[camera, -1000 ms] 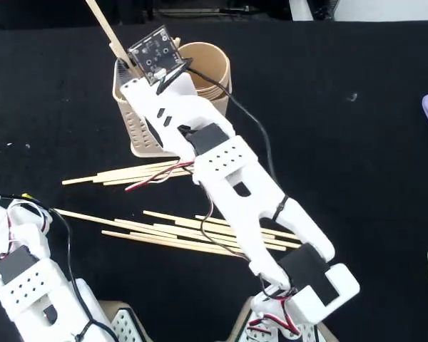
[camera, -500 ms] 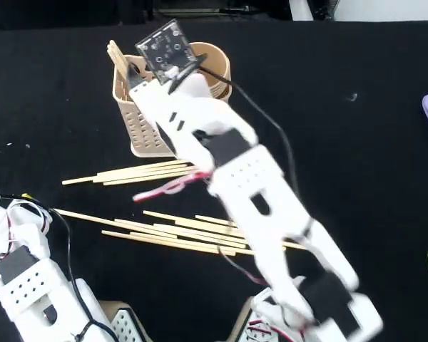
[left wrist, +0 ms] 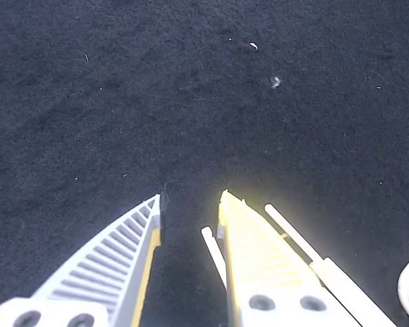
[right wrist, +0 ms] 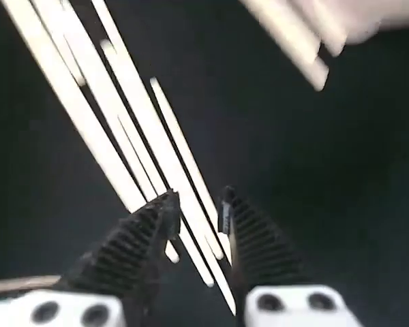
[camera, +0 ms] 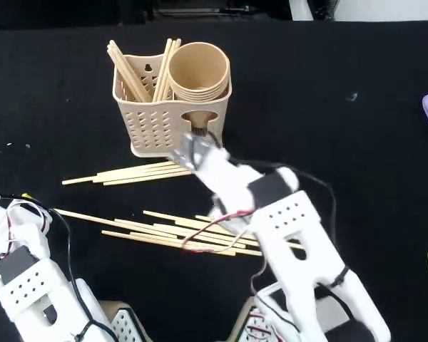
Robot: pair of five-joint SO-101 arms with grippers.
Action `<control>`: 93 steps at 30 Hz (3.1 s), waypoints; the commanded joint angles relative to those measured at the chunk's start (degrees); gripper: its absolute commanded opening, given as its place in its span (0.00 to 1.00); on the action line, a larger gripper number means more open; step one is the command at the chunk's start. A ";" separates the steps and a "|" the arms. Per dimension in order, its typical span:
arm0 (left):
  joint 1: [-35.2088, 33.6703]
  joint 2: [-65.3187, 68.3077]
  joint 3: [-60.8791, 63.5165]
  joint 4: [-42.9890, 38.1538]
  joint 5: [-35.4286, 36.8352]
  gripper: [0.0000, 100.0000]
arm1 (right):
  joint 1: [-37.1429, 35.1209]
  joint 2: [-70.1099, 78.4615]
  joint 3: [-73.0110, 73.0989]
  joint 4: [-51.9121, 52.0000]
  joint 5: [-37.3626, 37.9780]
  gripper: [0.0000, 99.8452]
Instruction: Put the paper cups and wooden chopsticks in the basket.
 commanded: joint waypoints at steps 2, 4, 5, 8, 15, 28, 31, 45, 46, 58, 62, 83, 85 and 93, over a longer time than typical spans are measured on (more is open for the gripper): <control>-0.22 -0.97 -1.63 -0.79 0.44 0.15 | 13.89 1.10 7.78 -7.82 13.19 0.19; -0.13 -0.97 -1.63 -0.79 0.44 0.15 | 16.35 1.71 10.15 -9.76 19.78 0.20; -0.13 -0.97 -1.63 -0.79 0.44 0.15 | 16.62 1.89 11.30 -10.46 22.86 0.19; -0.22 -0.97 -1.63 -0.79 0.44 0.15 | 16.53 1.98 13.85 -12.75 28.31 0.17; -0.31 -0.97 -1.63 -0.79 0.44 0.15 | 15.12 2.33 15.43 -16.18 29.45 0.17; -0.31 -0.97 -1.63 -0.79 0.44 0.15 | 9.05 2.42 15.60 -16.62 26.55 0.17; -0.31 -0.97 -1.63 -0.79 0.44 0.15 | 9.05 2.42 15.34 -16.62 26.55 0.17; -0.31 -0.97 -1.63 -0.79 0.44 0.15 | 10.02 12.88 11.56 -20.48 24.26 0.17; -0.31 -0.97 -1.63 -0.79 0.44 0.15 | 10.73 14.29 10.51 -20.57 24.26 0.17; -0.31 -0.97 -1.63 -0.79 0.44 0.15 | 12.13 20.79 7.60 -20.75 29.01 0.08; -0.40 -0.97 -1.63 -0.79 0.44 0.15 | 11.43 23.52 7.25 -20.92 29.01 0.08; -0.40 -0.97 -1.63 -0.79 0.44 0.15 | 10.29 12.26 2.07 -8.62 28.57 0.01; -0.40 -0.97 -1.63 -0.79 0.44 0.15 | 9.49 6.20 0.48 -4.92 27.43 0.01; -0.40 -0.97 -1.63 -0.79 0.44 0.15 | -4.92 -8.66 -5.58 4.04 17.76 0.01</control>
